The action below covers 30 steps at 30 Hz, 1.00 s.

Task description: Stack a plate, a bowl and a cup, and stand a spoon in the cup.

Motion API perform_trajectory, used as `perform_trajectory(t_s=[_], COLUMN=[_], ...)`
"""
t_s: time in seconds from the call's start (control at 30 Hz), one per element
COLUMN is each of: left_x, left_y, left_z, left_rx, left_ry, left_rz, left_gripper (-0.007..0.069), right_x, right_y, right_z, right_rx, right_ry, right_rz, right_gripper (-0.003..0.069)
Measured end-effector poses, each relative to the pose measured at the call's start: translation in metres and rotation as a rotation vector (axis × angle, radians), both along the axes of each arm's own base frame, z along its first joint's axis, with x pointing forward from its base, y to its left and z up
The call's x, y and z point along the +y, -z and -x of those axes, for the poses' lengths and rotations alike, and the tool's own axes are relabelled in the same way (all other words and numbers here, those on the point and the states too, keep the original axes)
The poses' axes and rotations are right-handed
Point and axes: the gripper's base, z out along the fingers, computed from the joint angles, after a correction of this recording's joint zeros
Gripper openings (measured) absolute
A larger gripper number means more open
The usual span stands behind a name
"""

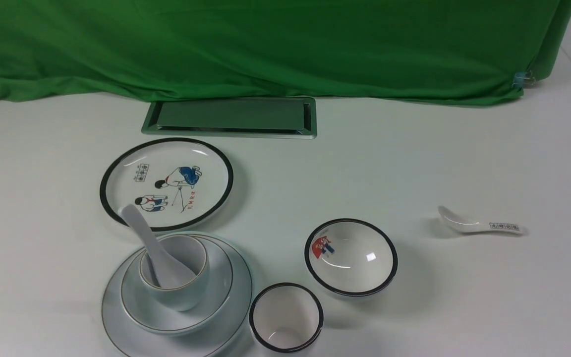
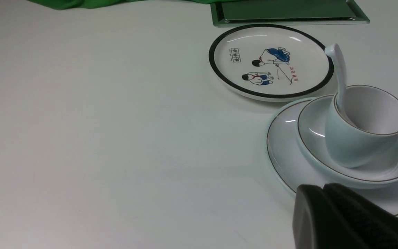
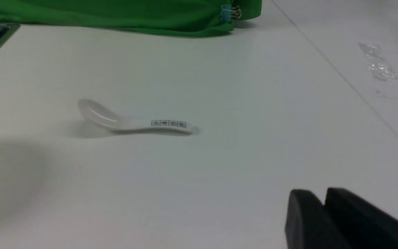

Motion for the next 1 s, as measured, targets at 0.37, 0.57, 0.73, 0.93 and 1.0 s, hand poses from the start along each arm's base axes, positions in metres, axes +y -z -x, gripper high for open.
perform_trajectory(t_s=[0.37, 0.57, 0.73, 0.93, 1.0], left_x=[0.002, 0.006, 0.006, 0.006, 0.006], left_y=[-0.002, 0.077, 0.097, 0.099, 0.099], left_z=[-0.037, -0.059, -0.059, -0.059, -0.059], left_rx=[-0.600, -0.348, -0.227, -0.210, -0.210], left_ry=[-0.062, -0.128, -0.124, -0.122, -0.122], left_rz=[0.009, 0.000, -0.014, -0.009, -0.009], left_gripper=[-0.0029, -0.0029, -0.0029, -0.0029, -0.0029], right_x=[0.000, 0.000, 0.000, 0.000, 0.000], right_y=[0.000, 0.000, 0.000, 0.000, 0.000], right_z=[0.000, 0.000, 0.000, 0.000, 0.000], right_rx=[0.000, 0.001, 0.001, 0.000, 0.000], right_ry=[0.000, 0.000, 0.000, 0.000, 0.000], right_rz=[0.001, 0.001, 0.001, 0.001, 0.001], right_gripper=[0.0150, 0.0166, 0.0178, 0.0199, 0.0205])
